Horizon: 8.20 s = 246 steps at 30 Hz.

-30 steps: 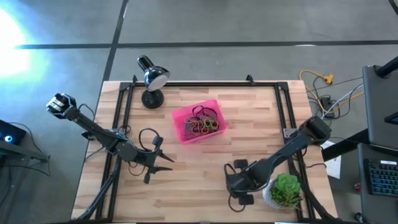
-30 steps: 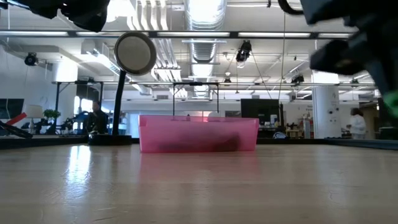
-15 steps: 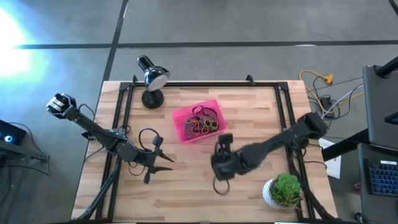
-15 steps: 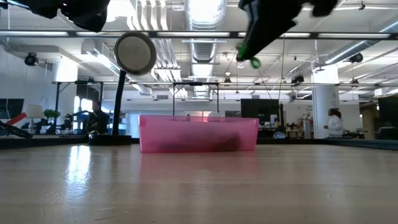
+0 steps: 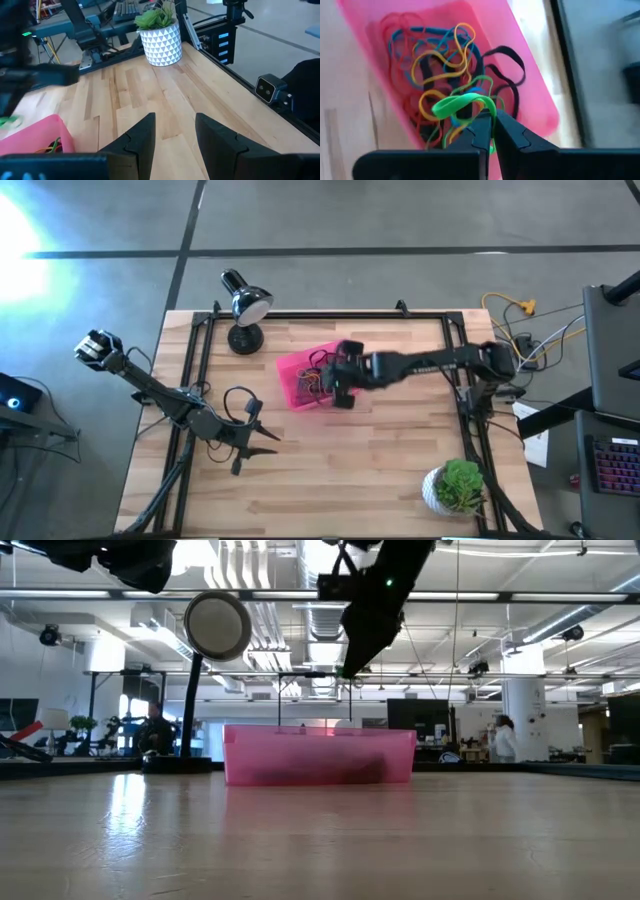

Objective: Pick and place rubber bands into bin
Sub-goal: Put the green rubber band into the red bin, then return to Home Position

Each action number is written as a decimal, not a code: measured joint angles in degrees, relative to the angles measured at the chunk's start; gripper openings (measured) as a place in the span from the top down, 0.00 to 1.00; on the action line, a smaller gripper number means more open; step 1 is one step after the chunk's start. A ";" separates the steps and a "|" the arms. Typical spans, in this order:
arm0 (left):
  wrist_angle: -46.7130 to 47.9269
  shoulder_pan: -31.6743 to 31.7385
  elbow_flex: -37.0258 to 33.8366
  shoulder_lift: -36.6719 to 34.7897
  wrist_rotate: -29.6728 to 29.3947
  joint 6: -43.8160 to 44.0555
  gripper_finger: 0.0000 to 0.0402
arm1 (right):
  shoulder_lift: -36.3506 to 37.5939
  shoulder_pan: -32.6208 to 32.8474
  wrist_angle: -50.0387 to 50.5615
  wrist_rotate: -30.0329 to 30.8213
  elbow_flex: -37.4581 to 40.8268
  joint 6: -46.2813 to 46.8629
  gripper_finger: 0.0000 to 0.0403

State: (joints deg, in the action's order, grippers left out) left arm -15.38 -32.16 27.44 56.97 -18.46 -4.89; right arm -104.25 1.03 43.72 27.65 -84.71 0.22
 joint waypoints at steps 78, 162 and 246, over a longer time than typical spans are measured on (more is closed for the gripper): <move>-11.79 8.42 -21.23 -32.06 -20.78 -15.96 0.69 | 69.62 15.59 -52.24 -5.54 63.10 -8.58 0.62; 11.21 31.08 -27.08 -55.03 22.62 -18.89 0.69 | 104.24 -4.60 -46.36 -27.93 84.19 -7.90 0.65; 12.85 31.08 -27.17 -42.51 8.13 -1.92 0.69 | 98.16 -4.70 -44.04 -27.55 84.13 -7.29 0.65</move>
State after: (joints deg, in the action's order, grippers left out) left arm -2.52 -1.08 0.27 14.46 -10.33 -6.81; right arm -6.09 -3.67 -0.32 0.10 -0.58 -7.07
